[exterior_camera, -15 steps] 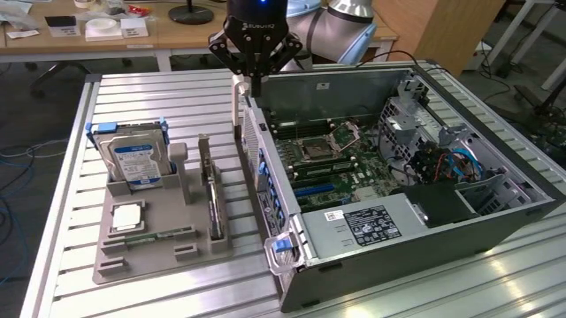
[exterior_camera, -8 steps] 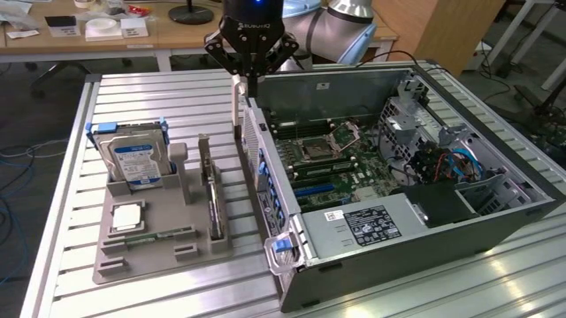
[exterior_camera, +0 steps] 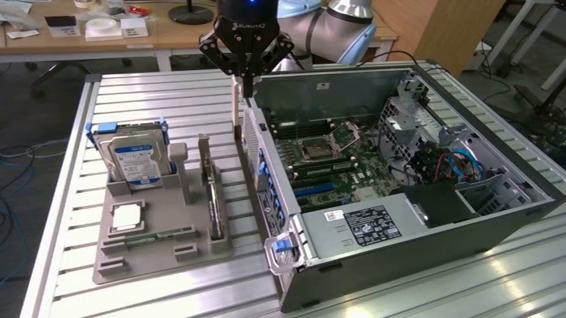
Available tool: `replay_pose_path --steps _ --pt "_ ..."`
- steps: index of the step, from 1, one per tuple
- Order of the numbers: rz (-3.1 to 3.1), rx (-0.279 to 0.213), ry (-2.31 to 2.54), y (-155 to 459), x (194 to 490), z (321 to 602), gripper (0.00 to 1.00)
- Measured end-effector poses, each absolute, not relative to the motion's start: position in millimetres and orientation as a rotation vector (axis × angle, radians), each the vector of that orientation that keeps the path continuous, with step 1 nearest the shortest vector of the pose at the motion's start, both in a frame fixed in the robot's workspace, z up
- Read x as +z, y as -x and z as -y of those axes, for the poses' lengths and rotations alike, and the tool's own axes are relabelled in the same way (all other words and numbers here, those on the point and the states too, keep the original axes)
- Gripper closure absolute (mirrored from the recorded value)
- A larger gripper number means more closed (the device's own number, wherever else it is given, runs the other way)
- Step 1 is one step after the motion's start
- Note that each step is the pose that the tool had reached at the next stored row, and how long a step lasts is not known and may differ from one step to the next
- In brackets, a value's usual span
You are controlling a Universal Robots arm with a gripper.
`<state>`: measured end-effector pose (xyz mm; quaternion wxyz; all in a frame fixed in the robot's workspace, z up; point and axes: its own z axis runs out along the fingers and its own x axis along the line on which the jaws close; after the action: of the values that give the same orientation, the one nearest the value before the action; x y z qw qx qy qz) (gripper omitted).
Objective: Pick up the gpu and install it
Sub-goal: 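Reach for the gpu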
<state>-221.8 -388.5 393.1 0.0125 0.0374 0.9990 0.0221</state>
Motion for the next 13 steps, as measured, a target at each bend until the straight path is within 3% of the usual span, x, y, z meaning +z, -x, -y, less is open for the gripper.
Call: replay_pose_path --steps 13 --pt "-3.114 0.069 -0.117 232.5 393.1 388.3 0.89"
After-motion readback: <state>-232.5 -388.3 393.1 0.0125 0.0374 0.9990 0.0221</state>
